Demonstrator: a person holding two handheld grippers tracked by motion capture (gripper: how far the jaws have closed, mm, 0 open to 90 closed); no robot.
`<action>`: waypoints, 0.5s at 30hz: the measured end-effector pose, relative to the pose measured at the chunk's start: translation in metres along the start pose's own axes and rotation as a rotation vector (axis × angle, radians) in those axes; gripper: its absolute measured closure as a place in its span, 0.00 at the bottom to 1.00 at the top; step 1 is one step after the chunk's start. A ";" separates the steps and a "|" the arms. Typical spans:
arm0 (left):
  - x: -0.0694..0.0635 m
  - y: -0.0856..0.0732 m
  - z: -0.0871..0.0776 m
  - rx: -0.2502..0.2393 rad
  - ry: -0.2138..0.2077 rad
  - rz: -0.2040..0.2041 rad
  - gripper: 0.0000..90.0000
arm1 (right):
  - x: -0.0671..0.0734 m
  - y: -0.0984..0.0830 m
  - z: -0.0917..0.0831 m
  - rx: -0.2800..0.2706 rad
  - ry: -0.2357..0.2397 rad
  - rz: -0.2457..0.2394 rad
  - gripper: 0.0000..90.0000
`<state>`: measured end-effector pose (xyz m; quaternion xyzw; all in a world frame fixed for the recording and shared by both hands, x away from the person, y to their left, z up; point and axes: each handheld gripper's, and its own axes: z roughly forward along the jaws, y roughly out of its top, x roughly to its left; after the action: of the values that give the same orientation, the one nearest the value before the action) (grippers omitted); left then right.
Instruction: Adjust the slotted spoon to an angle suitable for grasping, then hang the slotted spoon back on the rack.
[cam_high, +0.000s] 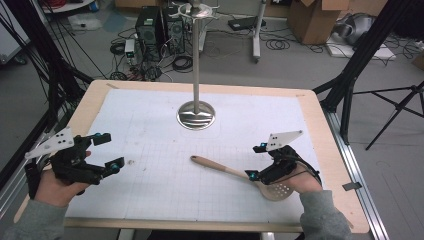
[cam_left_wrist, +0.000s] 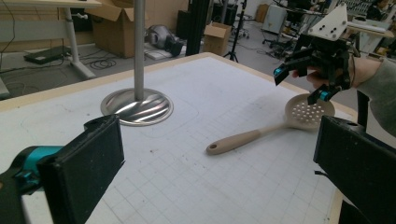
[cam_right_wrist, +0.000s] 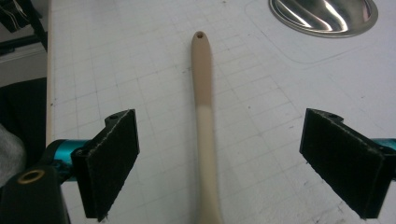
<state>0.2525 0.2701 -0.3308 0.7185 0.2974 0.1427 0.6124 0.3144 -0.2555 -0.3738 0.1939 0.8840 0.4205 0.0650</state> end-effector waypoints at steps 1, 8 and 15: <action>0.000 0.000 0.000 0.001 0.000 0.001 0.02 | -0.001 0.000 0.001 0.003 -0.001 -0.001 0.12; 0.002 -0.001 0.001 0.007 0.006 -0.004 0.02 | -0.002 -0.001 0.003 0.027 -0.002 -0.003 0.12; 0.000 0.000 0.000 0.003 -0.001 0.001 0.02 | 0.000 0.000 0.007 0.058 -0.010 -0.018 0.14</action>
<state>0.2522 0.2698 -0.3313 0.7195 0.2970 0.1421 0.6115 0.3164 -0.2504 -0.3788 0.1895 0.8971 0.3933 0.0674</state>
